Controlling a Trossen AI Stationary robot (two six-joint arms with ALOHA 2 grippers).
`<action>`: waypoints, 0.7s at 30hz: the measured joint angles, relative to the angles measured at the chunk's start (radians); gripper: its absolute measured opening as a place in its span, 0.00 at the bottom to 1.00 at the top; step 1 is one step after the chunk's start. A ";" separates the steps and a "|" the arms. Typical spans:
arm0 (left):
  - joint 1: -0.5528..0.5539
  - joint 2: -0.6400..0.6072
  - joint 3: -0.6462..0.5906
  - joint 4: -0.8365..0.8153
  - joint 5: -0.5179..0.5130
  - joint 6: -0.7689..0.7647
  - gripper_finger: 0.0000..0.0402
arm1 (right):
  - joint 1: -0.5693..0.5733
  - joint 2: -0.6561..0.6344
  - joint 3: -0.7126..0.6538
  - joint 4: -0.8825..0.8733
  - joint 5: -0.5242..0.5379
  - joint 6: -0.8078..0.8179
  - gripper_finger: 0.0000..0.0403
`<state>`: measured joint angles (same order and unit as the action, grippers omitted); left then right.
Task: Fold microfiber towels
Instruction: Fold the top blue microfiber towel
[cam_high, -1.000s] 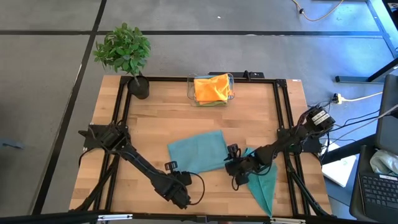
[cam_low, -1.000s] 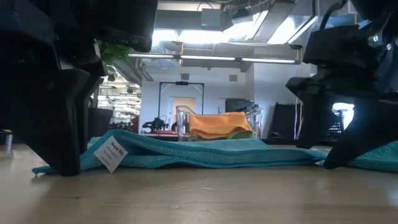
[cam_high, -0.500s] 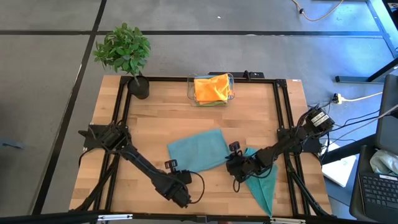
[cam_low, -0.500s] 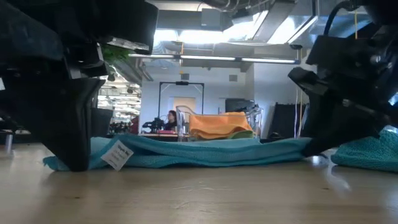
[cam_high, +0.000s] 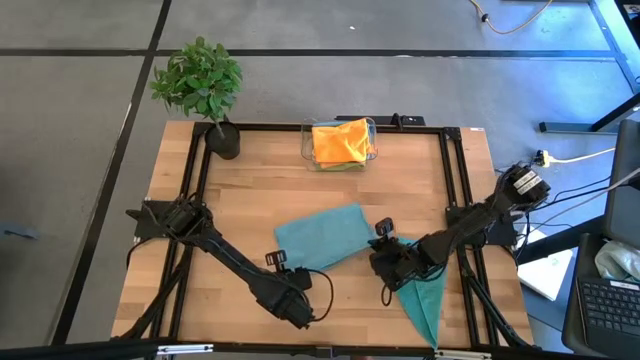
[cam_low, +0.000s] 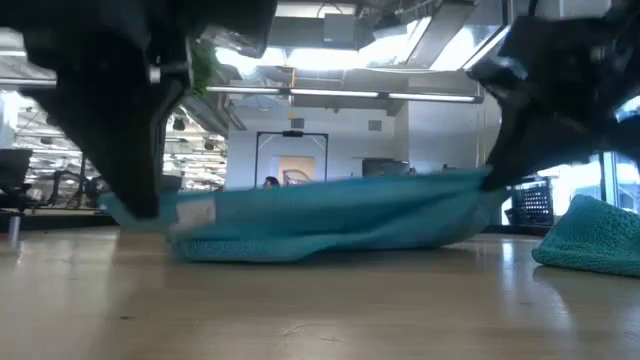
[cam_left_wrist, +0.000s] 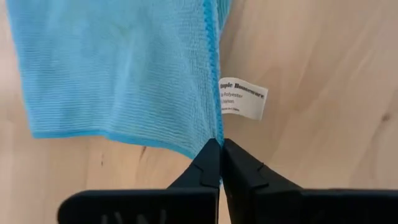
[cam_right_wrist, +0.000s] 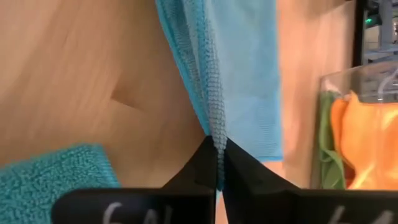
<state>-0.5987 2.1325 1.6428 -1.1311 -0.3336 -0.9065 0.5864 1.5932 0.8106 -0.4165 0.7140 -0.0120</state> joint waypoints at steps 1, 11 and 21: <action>0.003 0.000 0.011 -0.003 -0.004 0.000 0.00 | -0.002 -0.014 0.000 -0.004 -0.007 0.001 0.02; 0.005 -0.001 0.034 0.043 -0.099 -0.006 0.00 | -0.004 -0.037 0.000 -0.080 -0.060 0.007 0.05; 0.006 -0.001 -0.053 0.310 -0.052 0.047 0.01 | -0.032 -0.037 -0.001 -0.180 -0.173 0.112 0.09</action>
<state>-0.5930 2.1319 1.5902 -0.8214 -0.3856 -0.8597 0.5545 1.5558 0.8101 -0.5969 0.5415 0.1001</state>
